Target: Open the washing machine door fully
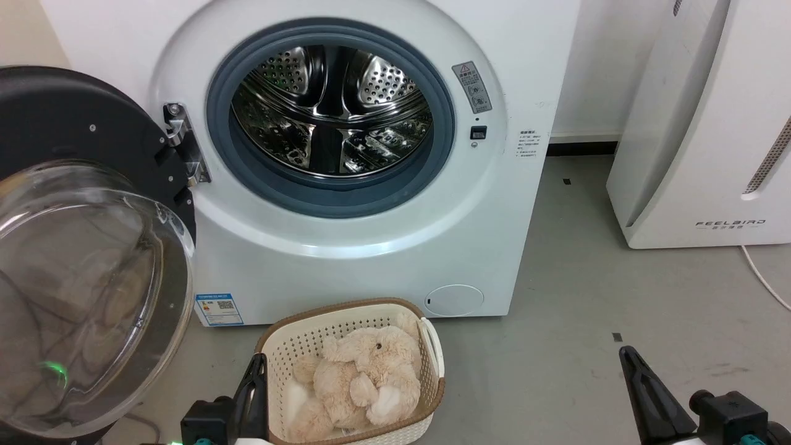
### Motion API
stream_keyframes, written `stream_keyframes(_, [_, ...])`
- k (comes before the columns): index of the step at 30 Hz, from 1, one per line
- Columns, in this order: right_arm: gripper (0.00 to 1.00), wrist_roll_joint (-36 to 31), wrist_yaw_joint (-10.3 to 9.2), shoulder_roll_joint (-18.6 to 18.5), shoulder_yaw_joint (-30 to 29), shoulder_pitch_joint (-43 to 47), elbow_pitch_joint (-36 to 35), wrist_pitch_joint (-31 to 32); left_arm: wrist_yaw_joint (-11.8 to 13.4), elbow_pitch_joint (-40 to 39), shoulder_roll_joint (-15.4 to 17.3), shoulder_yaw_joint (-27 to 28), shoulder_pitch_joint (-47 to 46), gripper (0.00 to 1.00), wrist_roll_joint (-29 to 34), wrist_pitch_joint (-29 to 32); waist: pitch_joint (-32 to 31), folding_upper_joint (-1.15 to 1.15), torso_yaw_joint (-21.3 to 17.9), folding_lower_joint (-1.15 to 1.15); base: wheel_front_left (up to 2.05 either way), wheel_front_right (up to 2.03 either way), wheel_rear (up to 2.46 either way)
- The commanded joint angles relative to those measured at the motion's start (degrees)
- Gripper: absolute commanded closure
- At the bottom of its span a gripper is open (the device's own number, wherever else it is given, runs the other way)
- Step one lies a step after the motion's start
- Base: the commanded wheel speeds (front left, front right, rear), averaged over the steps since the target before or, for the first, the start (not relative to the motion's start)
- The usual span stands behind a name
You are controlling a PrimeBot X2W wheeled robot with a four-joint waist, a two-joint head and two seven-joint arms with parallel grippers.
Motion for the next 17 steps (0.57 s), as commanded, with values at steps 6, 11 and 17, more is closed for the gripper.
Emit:
stream_keyframes(6, [1.0, -0.4, 0.0, 0.0, 0.1, -0.9, 0.4, 0.2, -0.9, -0.5, -0.4, 1.0, -0.4, 1.0, 1.1, 0.7, 0.2, 0.0, 0.1, 0.0, 0.0, 0.0, 0.0])
stream_keyframes(11, [1.0, -0.5, 0.0, 0.0, 0.1, -1.3, 0.7, 0.3, -1.3, -0.7, -0.7, 1.6, -0.6, 1.0, 1.6, 1.1, 0.4, 0.0, 0.1, 0.0, 0.0, 0.0, 0.0])
stream_keyframes(17, [1.0, -0.7, 0.0, 0.0, 0.1, -1.8, 1.0, 0.4, -1.9, -0.9, -1.0, 2.3, -0.8, 1.0, 2.3, 1.6, 0.5, 0.0, 0.2, 0.0, 0.0, 0.0, 0.0])
